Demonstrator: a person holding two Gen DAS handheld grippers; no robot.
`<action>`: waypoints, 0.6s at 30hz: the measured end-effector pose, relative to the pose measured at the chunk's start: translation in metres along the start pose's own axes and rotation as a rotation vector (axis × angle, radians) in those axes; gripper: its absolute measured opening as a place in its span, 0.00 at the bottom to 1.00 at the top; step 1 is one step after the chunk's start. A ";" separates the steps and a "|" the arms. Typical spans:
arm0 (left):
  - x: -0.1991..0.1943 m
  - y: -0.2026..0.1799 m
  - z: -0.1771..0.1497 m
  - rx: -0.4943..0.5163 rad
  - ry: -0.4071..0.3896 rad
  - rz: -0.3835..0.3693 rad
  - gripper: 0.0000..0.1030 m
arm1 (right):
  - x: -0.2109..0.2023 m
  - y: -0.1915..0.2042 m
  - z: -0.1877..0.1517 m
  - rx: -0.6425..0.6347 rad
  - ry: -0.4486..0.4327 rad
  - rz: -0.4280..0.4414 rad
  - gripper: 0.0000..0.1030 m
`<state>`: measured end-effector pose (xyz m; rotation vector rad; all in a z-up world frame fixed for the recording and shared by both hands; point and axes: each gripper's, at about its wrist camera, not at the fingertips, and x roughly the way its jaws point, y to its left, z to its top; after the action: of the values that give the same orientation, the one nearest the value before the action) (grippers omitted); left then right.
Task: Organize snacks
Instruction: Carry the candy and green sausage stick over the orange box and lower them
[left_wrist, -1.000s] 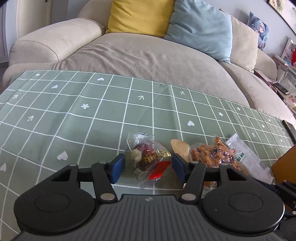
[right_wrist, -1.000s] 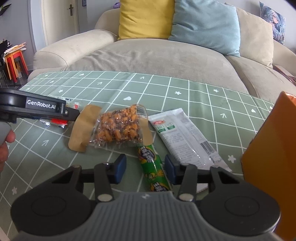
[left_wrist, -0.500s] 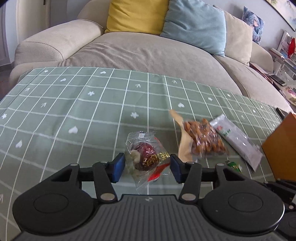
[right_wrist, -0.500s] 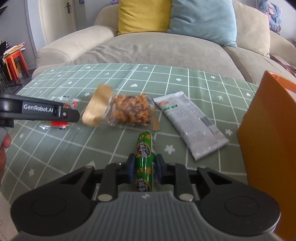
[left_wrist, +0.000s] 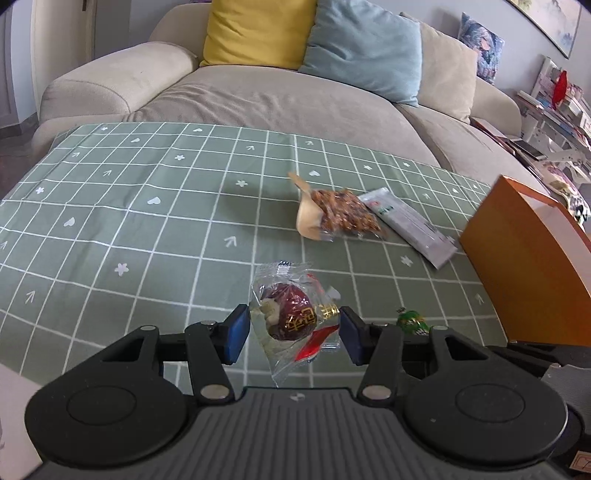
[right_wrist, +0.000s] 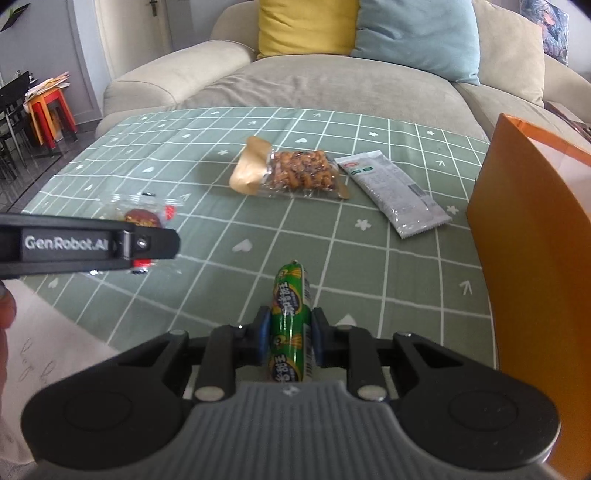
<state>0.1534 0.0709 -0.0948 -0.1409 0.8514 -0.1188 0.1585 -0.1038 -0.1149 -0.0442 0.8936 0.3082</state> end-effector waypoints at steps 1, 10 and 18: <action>-0.003 -0.004 -0.002 0.009 -0.003 -0.001 0.58 | -0.006 0.001 -0.003 -0.007 -0.006 0.004 0.19; -0.028 -0.037 -0.014 0.077 -0.027 -0.001 0.58 | -0.050 0.001 -0.008 -0.068 -0.091 -0.010 0.19; -0.045 -0.057 -0.009 0.099 -0.061 -0.007 0.58 | -0.084 -0.009 -0.004 -0.101 -0.156 -0.066 0.19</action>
<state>0.1146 0.0213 -0.0579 -0.0547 0.7827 -0.1621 0.1083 -0.1337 -0.0533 -0.1410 0.7198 0.2913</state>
